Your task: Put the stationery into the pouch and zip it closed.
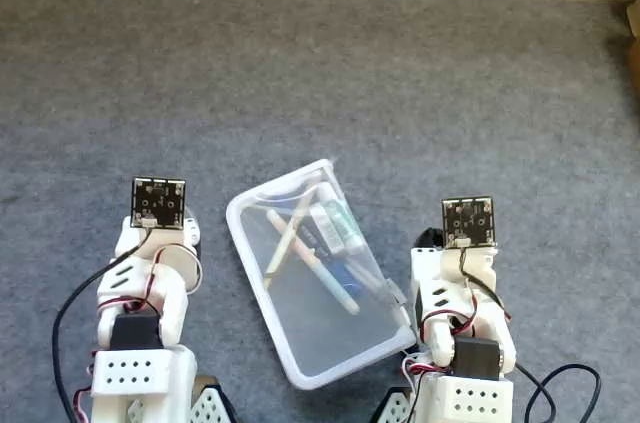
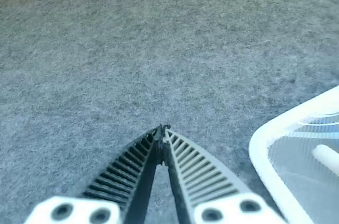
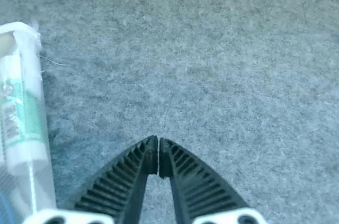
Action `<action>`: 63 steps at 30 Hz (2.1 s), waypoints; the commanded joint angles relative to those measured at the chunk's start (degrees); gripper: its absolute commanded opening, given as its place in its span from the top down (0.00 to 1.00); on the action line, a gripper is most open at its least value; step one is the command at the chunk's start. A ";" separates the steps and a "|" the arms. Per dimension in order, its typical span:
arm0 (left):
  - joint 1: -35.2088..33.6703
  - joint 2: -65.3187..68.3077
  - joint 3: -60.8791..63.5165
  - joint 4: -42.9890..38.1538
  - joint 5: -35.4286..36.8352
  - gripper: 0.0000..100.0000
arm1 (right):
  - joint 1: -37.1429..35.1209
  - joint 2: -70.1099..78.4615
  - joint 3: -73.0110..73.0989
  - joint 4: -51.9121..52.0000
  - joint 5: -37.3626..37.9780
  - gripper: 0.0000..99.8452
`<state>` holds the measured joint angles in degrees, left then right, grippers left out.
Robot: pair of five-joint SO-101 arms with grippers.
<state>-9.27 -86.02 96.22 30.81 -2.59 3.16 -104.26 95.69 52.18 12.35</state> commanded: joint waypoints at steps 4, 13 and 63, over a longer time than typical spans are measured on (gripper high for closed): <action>1.71 -0.84 1.45 0.26 0.53 0.99 | 0.40 -0.92 6.90 0.31 -0.18 0.99; 1.71 -0.84 1.45 1.41 0.53 0.99 | 0.40 -0.92 6.90 0.31 -0.18 0.99; 0.48 -0.48 1.45 16.97 0.26 0.99 | -1.45 -0.92 6.90 19.47 -0.35 0.99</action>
<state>-8.66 -86.02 96.22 47.69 -2.59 2.20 -104.26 95.69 71.25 12.35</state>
